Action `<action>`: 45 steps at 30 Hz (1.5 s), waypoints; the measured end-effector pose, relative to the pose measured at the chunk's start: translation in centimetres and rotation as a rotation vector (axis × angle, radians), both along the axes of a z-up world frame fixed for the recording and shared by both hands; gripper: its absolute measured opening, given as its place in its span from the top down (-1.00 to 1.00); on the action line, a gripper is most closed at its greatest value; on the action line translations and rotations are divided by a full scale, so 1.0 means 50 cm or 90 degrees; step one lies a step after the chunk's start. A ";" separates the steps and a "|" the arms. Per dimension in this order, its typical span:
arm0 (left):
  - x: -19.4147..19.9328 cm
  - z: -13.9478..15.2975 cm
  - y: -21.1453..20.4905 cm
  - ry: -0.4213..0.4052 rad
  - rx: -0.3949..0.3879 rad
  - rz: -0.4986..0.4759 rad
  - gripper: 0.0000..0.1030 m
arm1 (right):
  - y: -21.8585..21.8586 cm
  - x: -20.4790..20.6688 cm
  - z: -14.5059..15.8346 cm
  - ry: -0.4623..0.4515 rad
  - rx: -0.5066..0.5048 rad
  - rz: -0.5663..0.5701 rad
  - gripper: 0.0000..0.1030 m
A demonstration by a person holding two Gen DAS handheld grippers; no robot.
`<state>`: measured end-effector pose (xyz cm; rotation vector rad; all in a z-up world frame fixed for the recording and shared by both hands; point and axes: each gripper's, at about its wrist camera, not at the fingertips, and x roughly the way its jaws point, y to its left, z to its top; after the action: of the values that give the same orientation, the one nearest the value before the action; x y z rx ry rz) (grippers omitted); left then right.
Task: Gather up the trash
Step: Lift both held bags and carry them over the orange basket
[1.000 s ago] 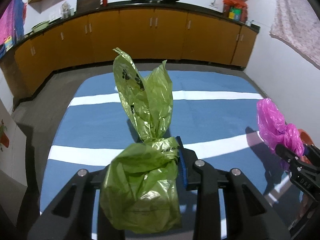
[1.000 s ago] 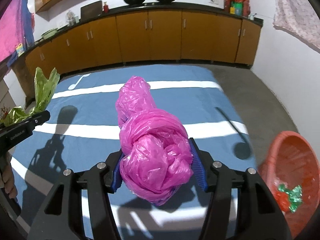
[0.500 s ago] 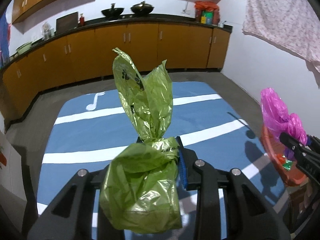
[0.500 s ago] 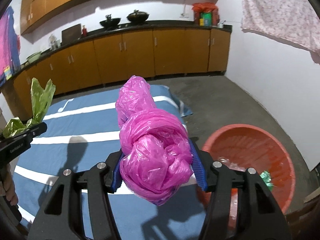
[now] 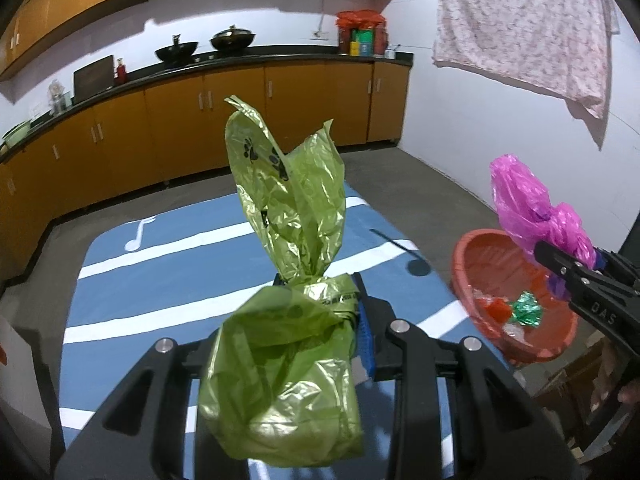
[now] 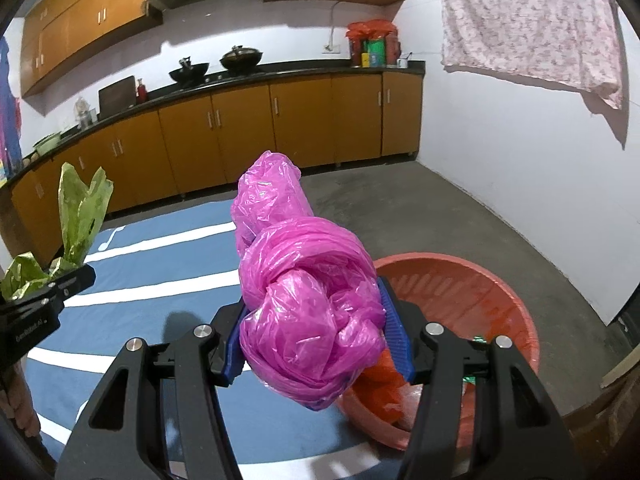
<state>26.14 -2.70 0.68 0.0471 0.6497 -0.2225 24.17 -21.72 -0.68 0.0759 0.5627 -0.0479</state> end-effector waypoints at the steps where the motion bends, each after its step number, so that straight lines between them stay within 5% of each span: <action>1: -0.003 0.001 -0.012 -0.001 0.000 -0.006 0.38 | -0.006 -0.005 0.002 -0.002 0.001 -0.004 -0.12; 19: -0.029 -0.005 -0.192 0.006 0.004 -0.100 0.38 | -0.102 -0.043 0.002 -0.007 0.012 -0.086 -0.12; 45: 0.018 -0.087 -0.378 0.067 -0.011 -0.210 0.38 | -0.240 -0.036 -0.054 0.023 0.046 -0.175 -0.12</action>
<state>27.05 -21.59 -3.67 0.1266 0.7430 -0.5514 22.36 -33.74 -3.40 0.2234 0.5878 -0.2962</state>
